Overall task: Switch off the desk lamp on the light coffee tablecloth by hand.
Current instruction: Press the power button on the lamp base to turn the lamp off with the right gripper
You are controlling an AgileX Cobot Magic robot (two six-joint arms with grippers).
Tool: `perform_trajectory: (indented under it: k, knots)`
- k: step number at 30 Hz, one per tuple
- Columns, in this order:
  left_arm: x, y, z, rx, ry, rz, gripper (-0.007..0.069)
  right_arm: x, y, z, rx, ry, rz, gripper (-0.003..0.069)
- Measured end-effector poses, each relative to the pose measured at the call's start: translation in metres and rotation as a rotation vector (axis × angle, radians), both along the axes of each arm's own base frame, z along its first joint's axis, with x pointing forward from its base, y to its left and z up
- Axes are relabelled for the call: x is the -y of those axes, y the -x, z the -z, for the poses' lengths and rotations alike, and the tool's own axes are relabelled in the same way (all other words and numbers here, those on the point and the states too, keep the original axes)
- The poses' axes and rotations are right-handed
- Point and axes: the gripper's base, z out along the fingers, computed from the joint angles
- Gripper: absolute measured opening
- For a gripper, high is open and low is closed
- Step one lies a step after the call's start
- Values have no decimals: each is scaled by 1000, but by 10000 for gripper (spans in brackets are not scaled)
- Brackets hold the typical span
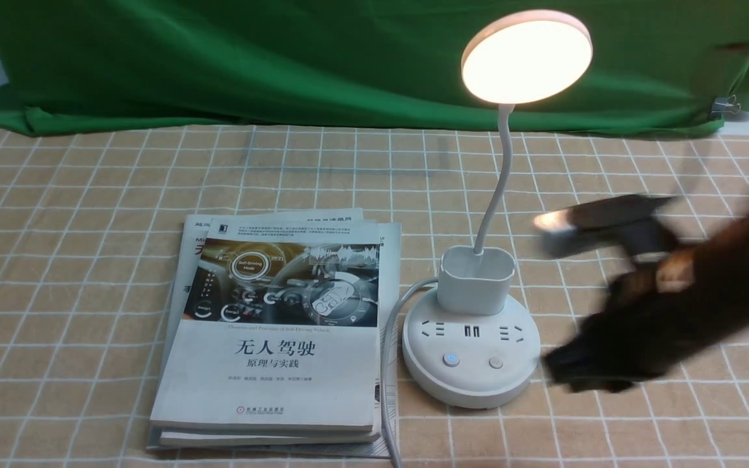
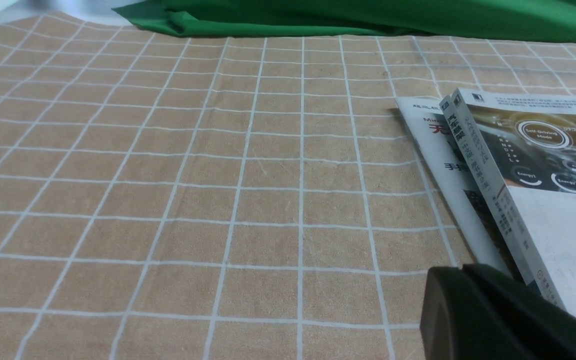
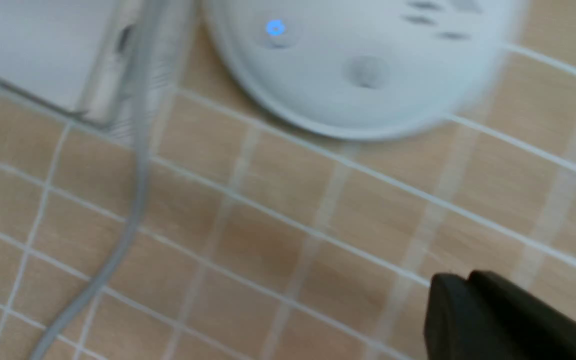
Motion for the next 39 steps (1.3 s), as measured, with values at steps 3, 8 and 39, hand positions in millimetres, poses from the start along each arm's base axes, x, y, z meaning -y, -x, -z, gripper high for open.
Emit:
perform_trajectory:
  k: [3, 8, 39]
  knots:
    - [0, 0, 0, 0, 0, 0, 4, -24, -14, 15, -19, 20, -44, 39]
    - [0, 0, 0, 0, 0, 0, 4, -41, -42, 33, -29, 39, -47, 41]
    - [0, 0, 0, 0, -1, 0, 4, -35, -65, 44, -41, 47, -3, 34]
